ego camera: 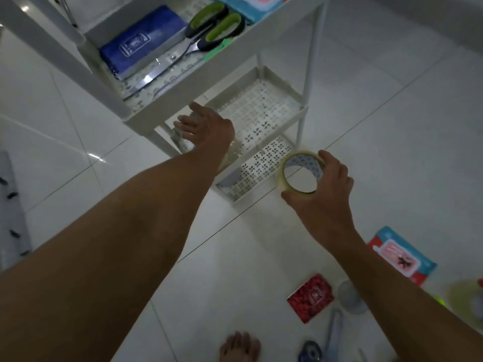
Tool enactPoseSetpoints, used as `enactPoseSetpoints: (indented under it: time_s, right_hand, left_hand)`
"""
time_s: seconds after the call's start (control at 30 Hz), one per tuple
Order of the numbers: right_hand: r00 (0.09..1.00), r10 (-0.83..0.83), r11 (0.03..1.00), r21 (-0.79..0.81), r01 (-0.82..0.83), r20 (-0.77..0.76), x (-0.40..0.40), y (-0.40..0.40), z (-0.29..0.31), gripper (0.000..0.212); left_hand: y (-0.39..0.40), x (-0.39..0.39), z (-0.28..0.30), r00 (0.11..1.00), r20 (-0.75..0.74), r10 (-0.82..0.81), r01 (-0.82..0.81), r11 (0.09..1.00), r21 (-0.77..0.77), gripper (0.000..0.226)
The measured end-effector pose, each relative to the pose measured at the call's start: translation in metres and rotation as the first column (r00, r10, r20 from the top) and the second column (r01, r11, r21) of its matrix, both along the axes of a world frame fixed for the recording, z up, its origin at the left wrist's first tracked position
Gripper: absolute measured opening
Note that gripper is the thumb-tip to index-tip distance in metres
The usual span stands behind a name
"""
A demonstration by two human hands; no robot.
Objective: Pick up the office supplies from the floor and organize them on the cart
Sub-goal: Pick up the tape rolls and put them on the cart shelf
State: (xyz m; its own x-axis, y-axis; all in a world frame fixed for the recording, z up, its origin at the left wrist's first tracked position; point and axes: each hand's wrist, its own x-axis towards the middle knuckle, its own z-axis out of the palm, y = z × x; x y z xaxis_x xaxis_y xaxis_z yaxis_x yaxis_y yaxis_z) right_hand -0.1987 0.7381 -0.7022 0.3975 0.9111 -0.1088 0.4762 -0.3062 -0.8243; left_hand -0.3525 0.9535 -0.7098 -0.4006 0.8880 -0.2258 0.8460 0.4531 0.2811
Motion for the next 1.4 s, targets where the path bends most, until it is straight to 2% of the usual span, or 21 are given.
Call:
enactPoseSetpoints:
  time_s: [0.17,0.3,0.4,0.47,0.57,0.67,0.8,0.87,0.97,1.03,1.17,1.27,1.4]
  right_hand:
    - [1.0,-0.005,1.0,0.008,0.005,-0.001,-0.013,0.016,-0.006,0.1]
    - [0.999,0.01,0.996,0.086,-0.013,0.031,-0.032,0.055,-0.004,0.101]
    - [0.999,0.021,0.992,0.123,-0.025,0.036,-0.046,0.09,-0.002,0.101]
    - [0.998,0.0,0.99,0.143,-0.008,0.056,-0.057,0.11,-0.003,0.102]
    - [0.997,-0.011,0.983,0.182,-0.002,0.071,-0.073,0.127,-0.011,0.101]
    - [0.988,0.043,0.979,0.19,-0.071,0.149,-0.086,0.138,-0.022,0.099]
    - [0.964,0.09,0.973,0.186,-0.139,0.249,-0.092,0.149,-0.043,0.091]
    - [0.953,0.082,0.977,0.167,-0.135,0.291,-0.091,0.147,-0.049,0.082]
    - [0.931,0.034,0.983,0.155,-0.096,0.363,-0.093,0.134,-0.044,0.07]
    - [0.941,0.021,0.99,0.121,-0.066,0.337,-0.093,0.116,-0.034,0.067]
    - [0.951,-0.042,0.995,0.099,0.013,0.305,-0.065,0.061,-0.033,0.067]
    - [0.944,-0.042,0.998,0.049,0.028,0.326,-0.027,0.01,-0.051,0.071]
    - [0.907,-0.114,0.993,0.021,0.116,0.404,0.032,-0.057,-0.08,0.058]
  left_hand:
    - [-0.003,0.001,-0.002,0.999,0.018,0.044,-0.045,0.991,0.125,0.082]
    - [-0.025,0.003,0.004,0.978,0.205,0.027,-0.083,0.959,0.272,0.083]
    - [-0.053,0.004,0.012,0.922,0.387,-0.022,-0.136,0.917,0.376,0.076]
    - [-0.072,-0.002,0.01,0.887,0.452,-0.094,-0.151,0.866,0.477,0.061]
    - [-0.11,-0.012,0.0,0.812,0.502,-0.299,-0.07,0.803,0.591,0.042]
    - [-0.128,-0.02,-0.011,0.771,0.508,-0.384,0.011,0.806,0.592,0.039]
    - [-0.121,-0.022,-0.013,0.754,0.553,-0.355,-0.007,0.837,0.547,0.042]
    - [-0.12,-0.022,-0.011,0.757,0.553,-0.348,0.008,0.851,0.525,0.044]
    - [-0.12,-0.022,-0.013,0.781,0.501,-0.372,0.119,0.877,0.465,0.045]
    - [-0.119,-0.023,-0.017,0.798,0.45,-0.4,0.206,0.884,0.421,0.047]
    - [-0.13,-0.01,-0.015,0.814,0.297,-0.499,0.33,0.818,0.471,0.038]
    - [-0.152,0.011,-0.016,0.743,0.218,-0.633,0.471,0.726,0.502,0.036]
    - [-0.191,0.048,-0.031,0.643,0.234,-0.729,0.584,0.664,0.466,0.039]
